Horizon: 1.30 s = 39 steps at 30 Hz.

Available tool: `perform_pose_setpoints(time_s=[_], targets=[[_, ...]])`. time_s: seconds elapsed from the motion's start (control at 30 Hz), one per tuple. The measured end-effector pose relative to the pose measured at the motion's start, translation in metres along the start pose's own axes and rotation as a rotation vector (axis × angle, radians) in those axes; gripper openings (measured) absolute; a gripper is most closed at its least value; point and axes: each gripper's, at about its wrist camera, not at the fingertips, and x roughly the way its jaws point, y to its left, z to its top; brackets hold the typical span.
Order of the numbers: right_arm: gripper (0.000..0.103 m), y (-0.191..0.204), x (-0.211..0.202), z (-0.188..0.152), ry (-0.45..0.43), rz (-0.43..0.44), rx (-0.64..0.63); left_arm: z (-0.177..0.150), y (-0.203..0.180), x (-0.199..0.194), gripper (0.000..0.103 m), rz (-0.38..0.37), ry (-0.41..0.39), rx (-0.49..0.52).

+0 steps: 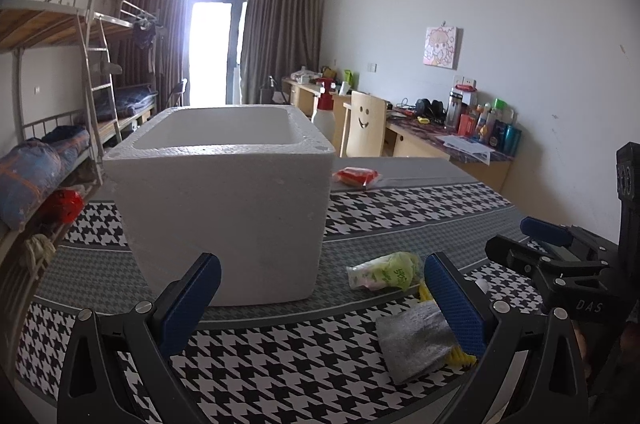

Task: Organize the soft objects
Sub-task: 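Move both tools over the grey cloth and yellow sponge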

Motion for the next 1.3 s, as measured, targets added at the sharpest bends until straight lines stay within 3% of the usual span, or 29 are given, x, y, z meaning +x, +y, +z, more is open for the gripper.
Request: perform_pose_setpoints(time_s=[1.3], targets=[[0.094,-0.035,0.021,-0.037,0.133,-0.064,0.092,-0.036,-0.035,0.052,0.102,-0.112,0.22,0.074]])
